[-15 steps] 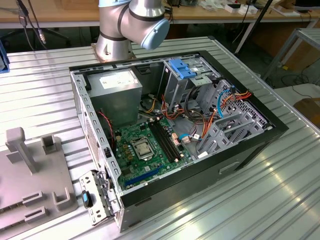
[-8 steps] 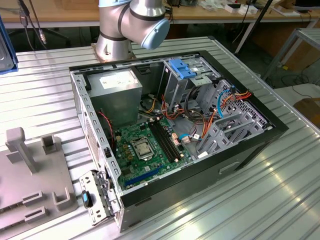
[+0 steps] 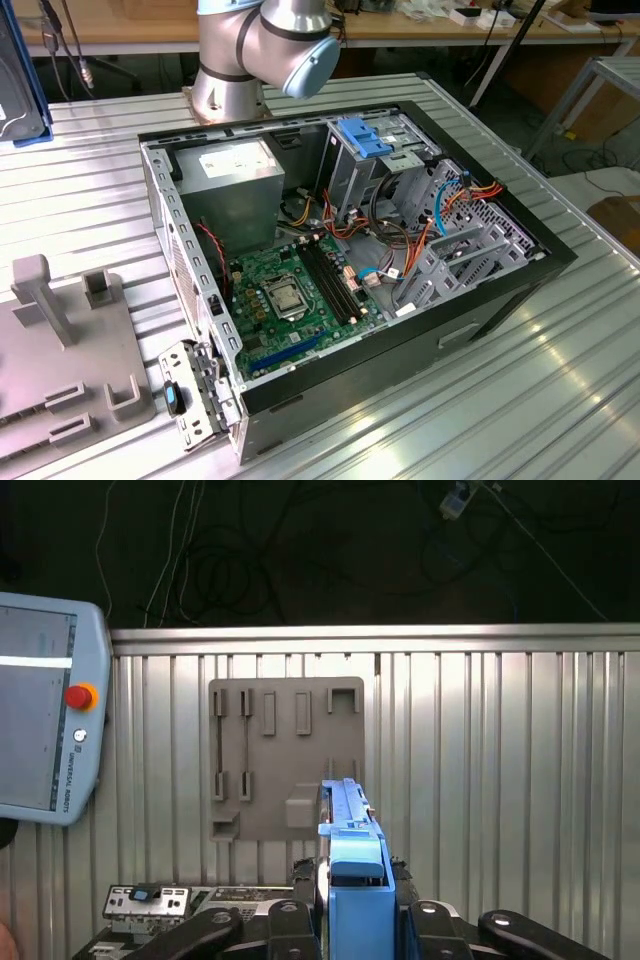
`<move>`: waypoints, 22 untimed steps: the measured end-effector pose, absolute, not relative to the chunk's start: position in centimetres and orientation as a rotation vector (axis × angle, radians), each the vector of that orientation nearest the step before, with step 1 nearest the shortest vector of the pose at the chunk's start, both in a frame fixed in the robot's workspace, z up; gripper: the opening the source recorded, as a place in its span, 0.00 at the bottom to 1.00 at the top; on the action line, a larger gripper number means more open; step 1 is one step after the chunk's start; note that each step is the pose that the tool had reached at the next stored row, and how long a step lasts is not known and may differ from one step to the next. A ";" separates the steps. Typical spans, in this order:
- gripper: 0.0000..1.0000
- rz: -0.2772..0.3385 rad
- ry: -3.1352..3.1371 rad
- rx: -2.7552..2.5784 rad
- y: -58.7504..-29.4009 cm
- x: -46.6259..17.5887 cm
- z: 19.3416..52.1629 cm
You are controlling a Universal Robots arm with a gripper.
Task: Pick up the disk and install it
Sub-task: 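Pick up the disk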
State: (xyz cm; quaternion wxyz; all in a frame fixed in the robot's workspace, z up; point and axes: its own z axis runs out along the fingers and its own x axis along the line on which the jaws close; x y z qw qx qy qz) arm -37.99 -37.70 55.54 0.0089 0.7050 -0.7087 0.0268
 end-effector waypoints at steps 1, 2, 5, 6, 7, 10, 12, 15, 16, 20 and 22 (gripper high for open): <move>0.37 0.084 -2.214 2.202 -37.7 -37.9 55.5; 0.37 0.084 -2.214 2.202 -37.7 -37.8 55.5; 0.37 0.084 -2.214 2.202 -37.7 -37.5 55.5; 0.37 0.084 -2.214 2.202 -37.7 -37.3 55.5; 0.37 0.084 -2.214 2.202 -37.7 -37.3 55.5; 0.37 0.084 -2.214 2.202 -37.7 -37.0 55.5; 0.37 0.084 -2.214 2.202 -37.7 -36.7 55.5; 0.37 0.084 -2.214 2.202 -37.7 -36.1 55.5; 0.37 0.084 -2.214 2.202 -37.7 -36.0 55.5; 0.37 0.084 -2.214 2.202 -37.7 -35.1 55.5; 0.37 0.084 -2.214 2.202 -37.7 -34.8 55.5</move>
